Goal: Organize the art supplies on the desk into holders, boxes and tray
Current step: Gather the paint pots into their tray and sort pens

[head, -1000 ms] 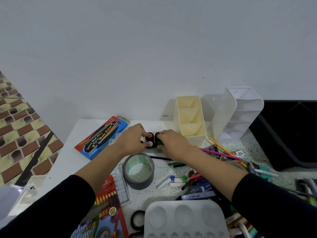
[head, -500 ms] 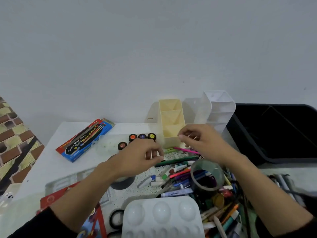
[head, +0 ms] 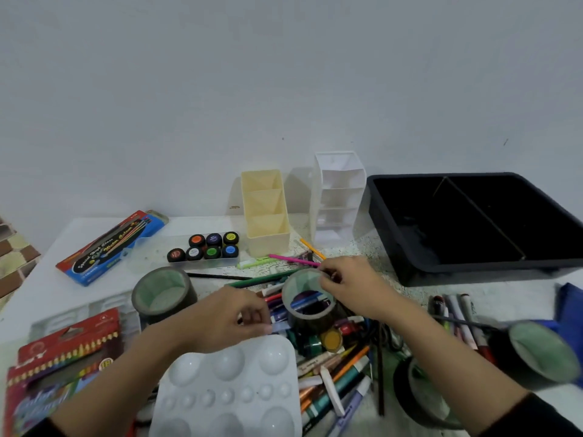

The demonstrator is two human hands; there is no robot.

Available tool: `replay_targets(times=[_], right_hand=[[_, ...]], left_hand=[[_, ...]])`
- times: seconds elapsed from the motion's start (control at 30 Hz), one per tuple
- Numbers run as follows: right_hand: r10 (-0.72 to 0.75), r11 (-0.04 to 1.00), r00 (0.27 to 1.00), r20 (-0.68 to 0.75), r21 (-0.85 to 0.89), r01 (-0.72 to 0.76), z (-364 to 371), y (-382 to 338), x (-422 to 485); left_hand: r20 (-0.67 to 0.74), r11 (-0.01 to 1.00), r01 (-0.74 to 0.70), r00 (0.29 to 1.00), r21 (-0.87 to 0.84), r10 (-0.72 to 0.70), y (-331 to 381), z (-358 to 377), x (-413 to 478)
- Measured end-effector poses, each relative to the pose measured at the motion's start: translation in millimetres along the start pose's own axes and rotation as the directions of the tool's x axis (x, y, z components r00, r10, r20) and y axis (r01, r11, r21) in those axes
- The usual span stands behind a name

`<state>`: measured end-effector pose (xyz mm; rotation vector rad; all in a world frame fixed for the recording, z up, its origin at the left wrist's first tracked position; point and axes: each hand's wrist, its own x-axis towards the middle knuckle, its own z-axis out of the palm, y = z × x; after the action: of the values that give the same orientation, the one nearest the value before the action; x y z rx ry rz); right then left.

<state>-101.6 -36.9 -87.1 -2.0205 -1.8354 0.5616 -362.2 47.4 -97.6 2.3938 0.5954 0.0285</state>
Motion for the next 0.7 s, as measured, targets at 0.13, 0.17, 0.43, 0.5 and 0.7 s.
replay_targets(times=[0.13, 0.17, 0.43, 0.5, 0.7], right_hand=[[0.013, 0.997, 0.978, -0.209, 0.077, 0.003, -6, 3, -1], [0.036, 0.996, 0.965, -0.261, 0.093, -0.012, -11, 4, -2], [0.149, 0.984, 0.942, -0.301, -0.049, -0.171, -28, 28, 3], [0.155, 0.978, 0.947, -0.283, -0.091, -0.188, -24, 31, 4], [-0.018, 0.956, 0.898, -0.44, -0.271, -0.114, -28, 26, -13]], left_hand=[[-0.072, 0.998, -0.03, 0.997, 0.061, 0.034, 9, 10, 1], [-0.088, 0.997, -0.043, 0.995, 0.064, 0.049, 13, 13, 3], [-0.023, 0.96, -0.087, 0.995, 0.266, 0.096, 38, 37, 36], [-0.008, 0.94, -0.081, 0.996, 0.333, 0.088, 39, 40, 41], [0.023, 0.91, -0.079, 0.997, 0.408, 0.077, 36, 45, 42]])
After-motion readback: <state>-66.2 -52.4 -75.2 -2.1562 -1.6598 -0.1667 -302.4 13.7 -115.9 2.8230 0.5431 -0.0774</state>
